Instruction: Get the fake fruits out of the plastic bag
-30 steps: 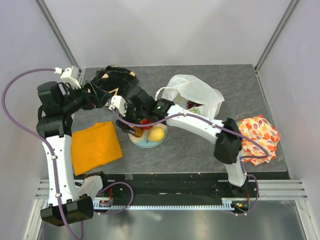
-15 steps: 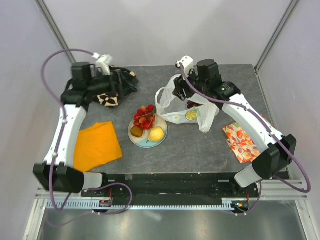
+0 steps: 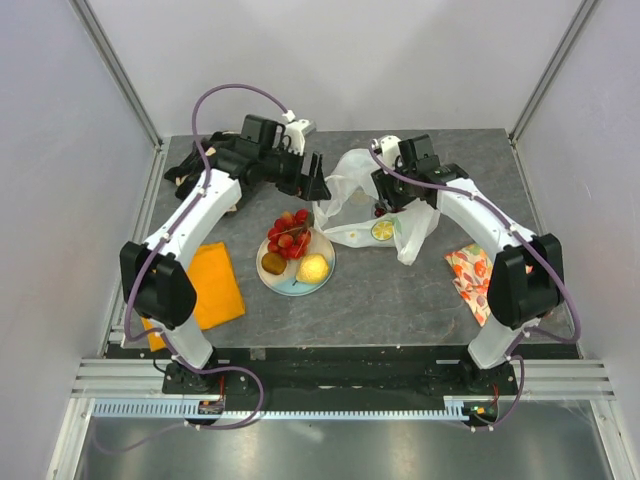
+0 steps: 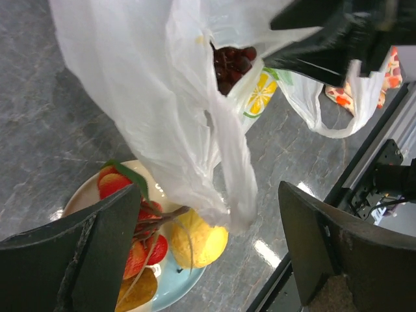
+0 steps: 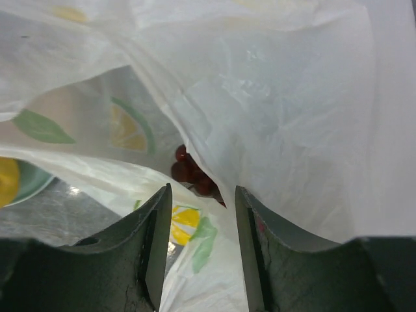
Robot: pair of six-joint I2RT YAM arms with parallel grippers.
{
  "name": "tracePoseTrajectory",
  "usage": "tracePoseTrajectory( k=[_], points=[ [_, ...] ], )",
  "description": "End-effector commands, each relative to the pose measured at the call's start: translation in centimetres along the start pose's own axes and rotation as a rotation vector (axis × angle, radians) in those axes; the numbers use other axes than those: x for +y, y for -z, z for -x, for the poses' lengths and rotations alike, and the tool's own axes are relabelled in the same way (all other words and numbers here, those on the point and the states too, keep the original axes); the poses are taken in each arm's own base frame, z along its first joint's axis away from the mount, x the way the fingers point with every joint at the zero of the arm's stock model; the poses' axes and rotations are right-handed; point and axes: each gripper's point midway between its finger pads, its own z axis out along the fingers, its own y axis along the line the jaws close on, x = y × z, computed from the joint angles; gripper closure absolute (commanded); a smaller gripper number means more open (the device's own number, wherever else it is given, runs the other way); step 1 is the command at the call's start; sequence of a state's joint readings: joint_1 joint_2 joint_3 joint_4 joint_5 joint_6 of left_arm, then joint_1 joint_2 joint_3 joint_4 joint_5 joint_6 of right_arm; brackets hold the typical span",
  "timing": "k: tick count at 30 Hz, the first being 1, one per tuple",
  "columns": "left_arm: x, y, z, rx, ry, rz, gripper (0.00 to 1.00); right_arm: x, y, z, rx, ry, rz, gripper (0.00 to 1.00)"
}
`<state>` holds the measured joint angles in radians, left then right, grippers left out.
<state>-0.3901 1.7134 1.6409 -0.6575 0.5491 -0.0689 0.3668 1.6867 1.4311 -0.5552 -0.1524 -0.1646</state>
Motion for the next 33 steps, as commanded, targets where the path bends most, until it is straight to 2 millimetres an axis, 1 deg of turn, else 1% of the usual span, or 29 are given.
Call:
tracePoseTrajectory(
  k=[1, 2, 3, 4, 5, 6, 7, 9, 11, 13, 15, 16, 17, 18, 19, 20, 21, 22, 24, 25, 26, 28, 29, 30, 31, 32, 33],
  points=[
    [-0.2, -1.1, -0.4, 0.02, -0.068, 0.022, 0.16, -2.4, -1.8, -2.2, 0.078, 0.024, -0.087, 0.49],
    [-0.4, -1.4, -0.6, 0.027, -0.073, 0.015, 0.21, -2.4, -2.3, -2.9, 0.102, 0.035, -0.089, 0.5],
    [-0.6, -1.5, -0.9, 0.031, -0.072, 0.006, 0.5, -2.4, -2.4, -4.0, 0.134, 0.046, -0.088, 0.5],
    [-0.9, -1.2, -0.7, 0.023, -0.066, 0.003, 0.7, -2.4, -2.4, -4.7, 0.156, 0.059, -0.083, 0.52],
    [-0.8, -1.1, -0.6, 0.017, -0.061, 0.015, 0.98, -2.1, -2.1, -6.0, 0.187, 0.068, -0.075, 0.53],
    [-0.8, -1.0, -0.8, 0.018, -0.053, 0.017, 0.98, -1.9, -1.6, -7.2, 0.222, 0.068, -0.063, 0.53],
    [-1.0, -0.9, -0.8, 0.017, -0.051, 0.007, 0.98, -1.6, -1.1, -7.8, 0.234, 0.072, -0.057, 0.53],
    [-1.9, -0.6, -0.7, 0.01, -0.05, -0.03, 0.98, -1.4, 0.7, -8.9, 0.245, 0.099, -0.064, 0.53],
    [-2.5, -0.4, -0.5, 0.002, -0.048, -0.053, 0.98, -1.7, 2.5, -9.3, 0.247, 0.133, -0.09, 0.53],
    [-2.9, -0.5, -0.3, -0.005, -0.063, -0.066, 0.98, -2.2, 3.7, -9.5, 0.255, 0.177, -0.113, 0.52],
    [-3.4, -0.7, -0.1, -0.003, -0.072, -0.089, 0.98, -2.2, 5.0, -7.7, 0.193, 0.211, -0.115, 0.5],
    [-3.7, -0.7, 0.0, -0.003, -0.072, -0.101, 0.98, -1.4, 5.4, -6.5, 0.145, 0.212, -0.071, 0.5],
    [-4.2, -0.9, -0.1, 0.002, -0.07, -0.129, 0.98, -1.1, 5.8, -4.5, 0.091, 0.215, -0.056, 0.49],
    [-4.6, -0.8, 0.4, -0.007, -0.074, -0.146, 0.98, -0.5, 6.2, -3.4, 0.055, 0.216, -0.028, 0.49],
    [-5.2, -0.8, 0.6, -0.008, -0.076, -0.172, 0.98, 0.9, 6.4, -2.2, 0.008, 0.222, 0.051, 0.49],
    [-5.6, -0.8, 0.7, -0.01, -0.081, -0.183, 0.98, 1.5, 6.7, -1.1, -0.031, 0.228, 0.083, 0.49],
    [-5.8, -0.8, 1.0, -0.017, -0.089, -0.183, 0.98, 2.1, 6.7, -0.3, -0.065, 0.234, 0.112, 0.49],
    [-5.9, -0.9, 1.1, -0.02, -0.094, -0.179, 0.98, 2.7, 6.3, -0.1, -0.079, 0.232, 0.146, 0.5],
    [-5.8, -1.0, 1.5, -0.027, -0.085, -0.168, 0.98, 4.0, 5.3, -0.4, -0.084, 0.251, 0.21, 0.51],
    [-5.6, -1.0, 1.8, -0.034, -0.088, -0.154, 0.98, 4.6, 4.2, -1.0, -0.058, 0.258, 0.238, 0.52],
    [-5.7, -0.8, 2.3, -0.048, -0.098, -0.15, 0.98, 4.9, 3.5, -1.2, -0.059, 0.263, 0.258, 0.53],
    [-5.7, -0.5, 3.1, -0.065, -0.107, -0.138, 0.98, 5.0, 1.8, -2.2, -0.033, 0.254, 0.267, 0.55],
    [-5.9, -0.3, 3.6, -0.077, -0.112, -0.136, 0.98, 4.8, 1.2, -1.9, -0.042, 0.245, 0.258, 0.56],
    [-6.0, -0.2, 3.8, -0.082, -0.105, -0.135, 0.98, 4.6, 0.2, -2.3, -0.027, 0.224, 0.251, 0.56],
    [-6.1, 0.0, 4.1, -0.089, -0.103, -0.136, 0.98, 4.4, -0.3, -2.2, -0.023, 0.183, 0.237, 0.57],
    [-6.3, 0.1, 4.3, -0.096, -0.105, -0.14, 0.98, 3.9, -0.9, -1.7, -0.04, 0.169, 0.206, 0.57],
    [-6.4, 0.2, 4.3, -0.095, -0.101, -0.145, 0.98, 3.6, -1.7, -1.8, -0.033, 0.147, 0.186, 0.57]
  ],
)
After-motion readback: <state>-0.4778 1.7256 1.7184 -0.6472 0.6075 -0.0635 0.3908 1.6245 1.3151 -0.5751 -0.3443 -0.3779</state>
